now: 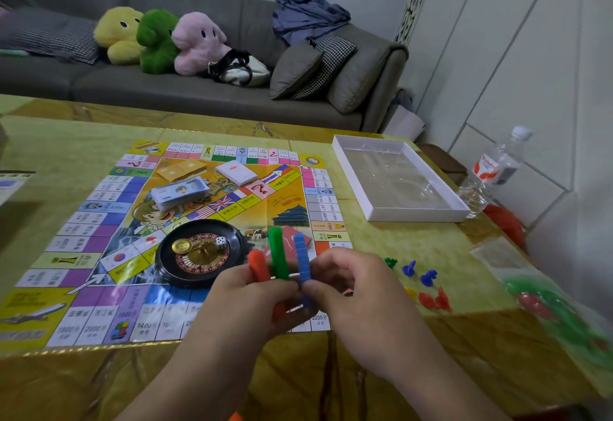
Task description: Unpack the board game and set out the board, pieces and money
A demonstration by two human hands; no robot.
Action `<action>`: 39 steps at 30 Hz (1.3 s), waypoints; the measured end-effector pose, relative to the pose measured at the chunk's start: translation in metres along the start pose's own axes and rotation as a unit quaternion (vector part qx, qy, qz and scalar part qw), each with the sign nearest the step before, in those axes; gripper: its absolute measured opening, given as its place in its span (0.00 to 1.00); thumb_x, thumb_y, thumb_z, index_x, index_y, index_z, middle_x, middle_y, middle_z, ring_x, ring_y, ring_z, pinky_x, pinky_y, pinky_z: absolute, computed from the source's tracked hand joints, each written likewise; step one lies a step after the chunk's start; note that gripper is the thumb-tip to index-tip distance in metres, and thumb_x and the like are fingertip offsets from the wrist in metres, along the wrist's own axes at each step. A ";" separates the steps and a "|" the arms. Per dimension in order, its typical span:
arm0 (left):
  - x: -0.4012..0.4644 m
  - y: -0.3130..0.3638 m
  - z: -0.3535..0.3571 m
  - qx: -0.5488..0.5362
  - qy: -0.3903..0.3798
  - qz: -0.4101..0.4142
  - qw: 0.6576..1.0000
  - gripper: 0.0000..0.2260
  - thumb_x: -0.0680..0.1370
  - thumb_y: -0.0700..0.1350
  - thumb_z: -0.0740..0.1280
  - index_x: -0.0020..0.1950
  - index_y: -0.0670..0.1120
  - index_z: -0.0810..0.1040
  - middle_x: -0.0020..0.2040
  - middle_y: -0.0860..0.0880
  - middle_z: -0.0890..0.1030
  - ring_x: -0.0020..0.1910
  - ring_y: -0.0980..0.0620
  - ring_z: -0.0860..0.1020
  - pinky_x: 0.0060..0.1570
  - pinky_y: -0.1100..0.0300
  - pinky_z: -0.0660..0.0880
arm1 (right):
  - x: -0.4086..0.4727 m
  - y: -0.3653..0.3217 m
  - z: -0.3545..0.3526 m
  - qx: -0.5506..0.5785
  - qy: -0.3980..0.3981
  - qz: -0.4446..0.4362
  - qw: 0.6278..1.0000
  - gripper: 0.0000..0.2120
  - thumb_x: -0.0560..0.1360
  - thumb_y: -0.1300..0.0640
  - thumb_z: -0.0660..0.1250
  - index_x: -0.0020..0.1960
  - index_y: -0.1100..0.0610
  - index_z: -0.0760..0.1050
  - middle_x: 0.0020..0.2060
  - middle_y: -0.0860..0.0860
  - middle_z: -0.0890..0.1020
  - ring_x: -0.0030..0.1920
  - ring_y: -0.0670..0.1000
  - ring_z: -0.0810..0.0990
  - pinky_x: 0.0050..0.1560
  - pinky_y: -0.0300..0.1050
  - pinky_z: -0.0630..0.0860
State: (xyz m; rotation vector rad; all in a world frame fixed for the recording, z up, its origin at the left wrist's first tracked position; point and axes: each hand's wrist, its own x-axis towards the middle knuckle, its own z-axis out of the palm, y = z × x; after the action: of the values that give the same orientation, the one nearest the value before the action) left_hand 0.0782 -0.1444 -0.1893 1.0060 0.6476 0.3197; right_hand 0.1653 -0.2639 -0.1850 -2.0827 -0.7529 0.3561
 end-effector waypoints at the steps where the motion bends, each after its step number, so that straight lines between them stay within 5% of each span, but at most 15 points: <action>1: 0.002 0.001 0.000 -0.006 0.004 -0.002 1.000 0.10 0.76 0.24 0.65 0.48 0.34 0.84 0.40 0.36 0.87 0.39 0.42 0.87 0.40 0.50 0.86 | 0.002 -0.001 -0.001 0.002 0.003 0.005 1.000 0.05 0.79 0.57 0.74 0.51 0.47 0.83 0.43 0.41 0.87 0.45 0.37 0.84 0.42 0.32 0.80; 7: 0.012 0.014 -0.001 -0.039 -0.026 -0.054 0.997 0.07 0.77 0.26 0.65 0.55 0.28 0.79 0.45 0.31 0.85 0.46 0.34 0.87 0.42 0.49 0.86 | 0.050 0.002 -0.044 -0.009 0.039 0.049 0.998 0.05 0.81 0.56 0.73 0.48 0.47 0.81 0.41 0.45 0.87 0.34 0.40 0.84 0.30 0.33 0.75; 14: 0.020 0.028 -0.009 0.029 -0.078 -0.085 0.993 0.09 0.78 0.28 0.65 0.58 0.31 0.77 0.46 0.32 0.86 0.45 0.34 0.87 0.43 0.43 0.84 | 0.142 0.092 -0.089 -0.404 0.044 0.100 0.908 0.05 0.77 0.56 0.74 0.43 0.48 0.80 0.40 0.46 0.83 0.40 0.49 0.83 0.46 0.53 0.84; 22: 0.028 0.026 -0.014 0.052 -0.106 -0.083 0.989 0.11 0.77 0.30 0.67 0.59 0.33 0.76 0.46 0.33 0.86 0.45 0.36 0.87 0.43 0.46 0.85 | 0.145 0.100 -0.091 -0.484 0.039 0.108 0.867 0.02 0.79 0.53 0.71 0.47 0.50 0.80 0.42 0.49 0.81 0.40 0.50 0.81 0.44 0.53 0.84; 26: 0.028 0.024 -0.016 0.059 -0.134 -0.059 0.987 0.10 0.79 0.31 0.65 0.61 0.36 0.77 0.48 0.35 0.87 0.47 0.37 0.87 0.46 0.48 0.86 | 0.094 0.041 -0.074 -0.286 0.100 0.016 0.953 0.06 0.81 0.54 0.69 0.47 0.47 0.81 0.41 0.43 0.83 0.42 0.43 0.81 0.40 0.40 0.79; 30: 0.024 0.021 -0.019 0.061 -0.162 -0.025 0.985 0.12 0.81 0.32 0.64 0.64 0.38 0.77 0.52 0.36 0.87 0.51 0.37 0.87 0.50 0.49 0.85 | 0.039 -0.022 -0.031 -0.015 -0.023 -0.038 0.999 0.04 0.79 0.51 0.72 0.46 0.48 0.84 0.41 0.43 0.85 0.43 0.40 0.83 0.41 0.32 0.77; 39: 0.007 0.026 -0.033 0.168 -0.203 0.035 0.964 0.13 0.83 0.32 0.63 0.64 0.44 0.79 0.52 0.41 0.87 0.52 0.41 0.87 0.54 0.49 0.84 | 0.028 -0.031 0.003 -0.007 -0.070 -0.016 0.997 0.02 0.78 0.50 0.75 0.48 0.47 0.86 0.42 0.43 0.85 0.45 0.43 0.83 0.51 0.46 0.83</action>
State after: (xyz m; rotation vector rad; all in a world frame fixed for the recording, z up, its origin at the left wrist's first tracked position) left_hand 0.0637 -0.1049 -0.1824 1.3745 0.2953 0.0567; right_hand 0.1738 -0.2309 -0.1604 -2.0717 -0.8736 0.4850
